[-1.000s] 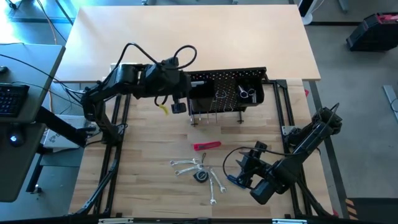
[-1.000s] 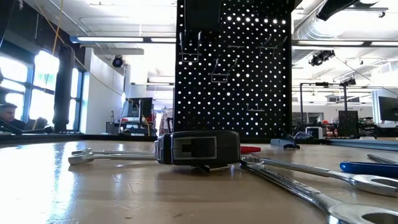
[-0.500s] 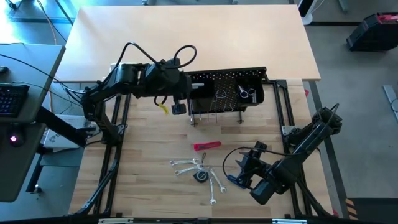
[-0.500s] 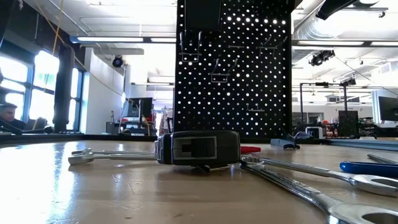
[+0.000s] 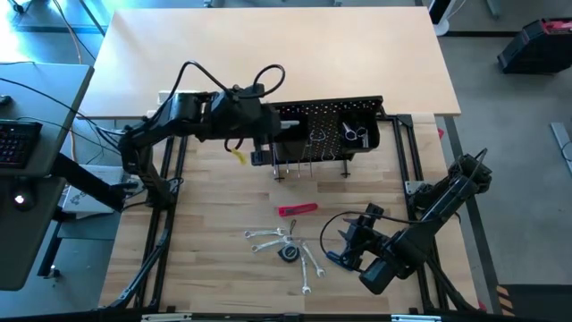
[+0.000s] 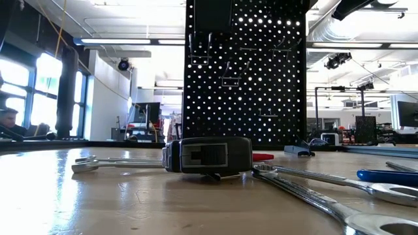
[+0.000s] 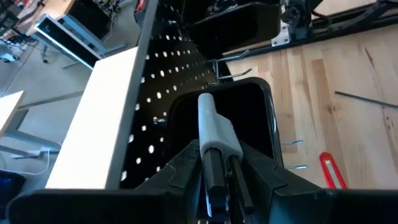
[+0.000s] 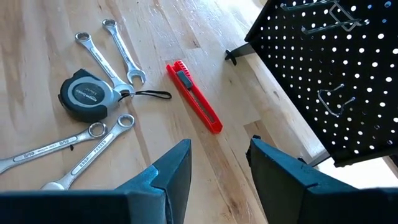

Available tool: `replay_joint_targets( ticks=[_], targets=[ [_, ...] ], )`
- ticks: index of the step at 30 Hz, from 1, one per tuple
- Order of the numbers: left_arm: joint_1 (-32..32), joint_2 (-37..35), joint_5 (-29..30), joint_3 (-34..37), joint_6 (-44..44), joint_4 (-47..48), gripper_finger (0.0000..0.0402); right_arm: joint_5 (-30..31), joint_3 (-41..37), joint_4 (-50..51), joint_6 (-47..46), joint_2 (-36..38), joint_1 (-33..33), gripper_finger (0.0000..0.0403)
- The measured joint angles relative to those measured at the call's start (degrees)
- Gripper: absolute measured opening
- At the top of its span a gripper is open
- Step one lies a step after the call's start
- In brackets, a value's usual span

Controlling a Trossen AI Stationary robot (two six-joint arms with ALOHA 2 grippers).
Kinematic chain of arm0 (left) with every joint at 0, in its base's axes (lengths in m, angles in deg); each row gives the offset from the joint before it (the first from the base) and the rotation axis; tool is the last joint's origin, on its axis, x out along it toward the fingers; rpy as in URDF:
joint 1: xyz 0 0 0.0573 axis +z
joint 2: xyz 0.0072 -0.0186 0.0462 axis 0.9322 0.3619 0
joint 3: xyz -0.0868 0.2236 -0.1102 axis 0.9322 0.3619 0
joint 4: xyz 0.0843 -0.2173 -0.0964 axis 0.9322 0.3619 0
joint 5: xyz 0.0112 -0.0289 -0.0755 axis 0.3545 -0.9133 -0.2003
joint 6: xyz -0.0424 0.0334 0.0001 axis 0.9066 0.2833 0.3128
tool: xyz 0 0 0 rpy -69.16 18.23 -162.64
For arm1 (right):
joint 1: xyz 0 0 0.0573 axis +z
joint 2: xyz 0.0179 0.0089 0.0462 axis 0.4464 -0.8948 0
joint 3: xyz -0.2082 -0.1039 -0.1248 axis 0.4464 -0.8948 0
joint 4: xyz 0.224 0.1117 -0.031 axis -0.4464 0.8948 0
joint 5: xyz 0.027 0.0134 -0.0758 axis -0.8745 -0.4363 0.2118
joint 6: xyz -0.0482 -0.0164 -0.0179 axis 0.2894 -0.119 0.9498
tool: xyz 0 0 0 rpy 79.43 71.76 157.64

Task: Hang tools onto peg board
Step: Put the hex key allen wrench into the peg board, then hang the measuring tape on the peg board

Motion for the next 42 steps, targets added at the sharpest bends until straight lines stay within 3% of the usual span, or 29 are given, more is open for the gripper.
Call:
replay_joint_targets(
  ticks=[14, 24, 31, 36, 42],
  targets=[
    [0.04, 1.13, 1.99, -0.02, -0.01, -0.32, 0.0148, 0.0, 0.0, -0.39, 0.39, 0.0, 0.62, 0.0156],
    [-1.83, -0.84, 5.87, -0.02, -2.16, -3.7, 0.0155, -0.02, 0.0, 0.36, 0.39, 0.0, 0.64, 0.0156],
    [-7.01, -2.26, 6.04, -0.04, -2.0, -1.17, 0.0155, -0.26, 0.0, 2.55, 0.39, 0.0, 1.78, 0.0156],
    [-12.52, -2.25, 5.92, -0.04, 0.58, 5.75, 0.0155, -0.6, 0.0, 4.81, -1.7, 0.0, 3.62, 0.0156],
    [-18.81, -2.15, 2.64, 0.31, 8.29, 14.94, 0.0154, -8.82, 0.0, 3.58, -0.09, 0.0, 5.34, 0.0156]
  ],
)
